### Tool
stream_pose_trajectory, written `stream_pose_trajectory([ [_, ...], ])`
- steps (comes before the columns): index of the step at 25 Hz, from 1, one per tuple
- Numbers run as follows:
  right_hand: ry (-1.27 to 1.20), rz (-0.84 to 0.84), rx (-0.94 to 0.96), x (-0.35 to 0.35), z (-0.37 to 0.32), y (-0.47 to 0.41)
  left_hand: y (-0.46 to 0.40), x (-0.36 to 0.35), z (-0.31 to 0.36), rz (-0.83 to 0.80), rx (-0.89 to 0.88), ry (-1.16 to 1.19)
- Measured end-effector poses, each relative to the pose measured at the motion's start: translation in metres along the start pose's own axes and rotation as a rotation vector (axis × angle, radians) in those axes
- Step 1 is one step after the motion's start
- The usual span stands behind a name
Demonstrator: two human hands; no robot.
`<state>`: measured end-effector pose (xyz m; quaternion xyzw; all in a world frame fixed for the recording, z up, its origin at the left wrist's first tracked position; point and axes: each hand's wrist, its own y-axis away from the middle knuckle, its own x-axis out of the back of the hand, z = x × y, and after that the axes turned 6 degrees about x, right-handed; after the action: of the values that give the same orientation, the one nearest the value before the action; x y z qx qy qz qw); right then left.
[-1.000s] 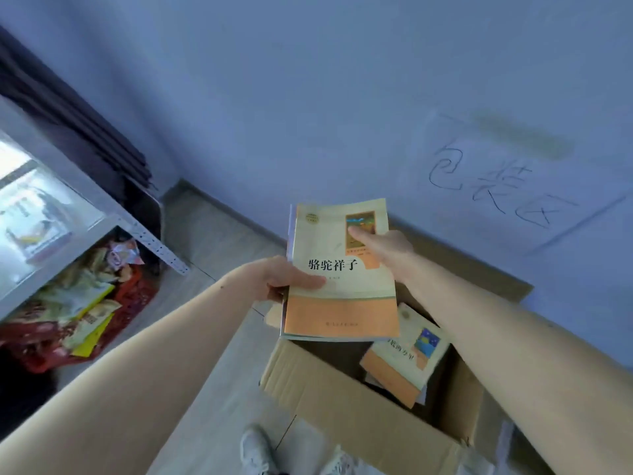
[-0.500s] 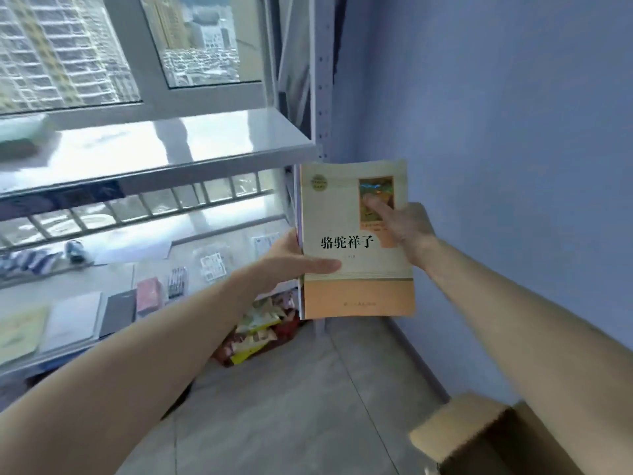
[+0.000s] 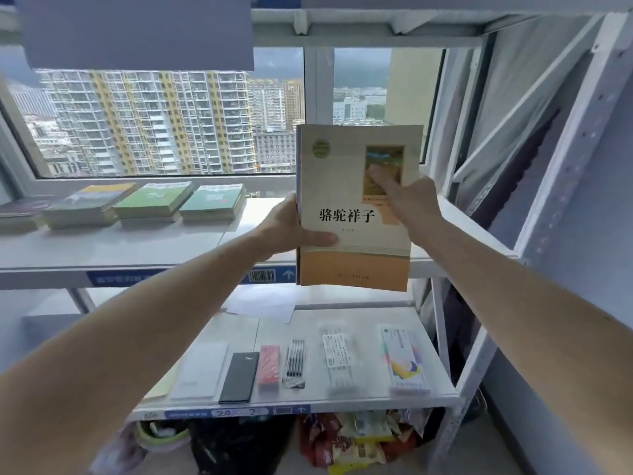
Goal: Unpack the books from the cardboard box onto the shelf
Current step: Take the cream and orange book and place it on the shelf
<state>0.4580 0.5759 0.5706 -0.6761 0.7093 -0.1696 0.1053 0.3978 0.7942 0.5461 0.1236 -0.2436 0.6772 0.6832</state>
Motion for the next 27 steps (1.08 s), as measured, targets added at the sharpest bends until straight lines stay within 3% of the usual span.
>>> stream_pose_trajectory([
  [7,-0.021,-0.121,0.111,-0.125,0.045,-0.115,-0.096,0.086,-0.08,0.234,-0.02,-0.17],
  [13,-0.011,-0.174,0.138,-0.198,0.087,-0.159,-0.149,0.124,-0.15,0.366,0.064,-0.228],
  [22,-0.033,-0.21,0.169,-0.222,0.113,-0.173,-0.171,0.126,-0.206,0.272,0.123,-0.092],
  [24,0.008,-0.177,0.185,-0.224,0.118,-0.172,-0.168,0.121,-0.213,0.251,0.15,-0.126],
  [27,0.051,-0.09,0.158,-0.236,0.119,-0.186,-0.173,0.126,-0.206,0.157,0.108,0.014],
])
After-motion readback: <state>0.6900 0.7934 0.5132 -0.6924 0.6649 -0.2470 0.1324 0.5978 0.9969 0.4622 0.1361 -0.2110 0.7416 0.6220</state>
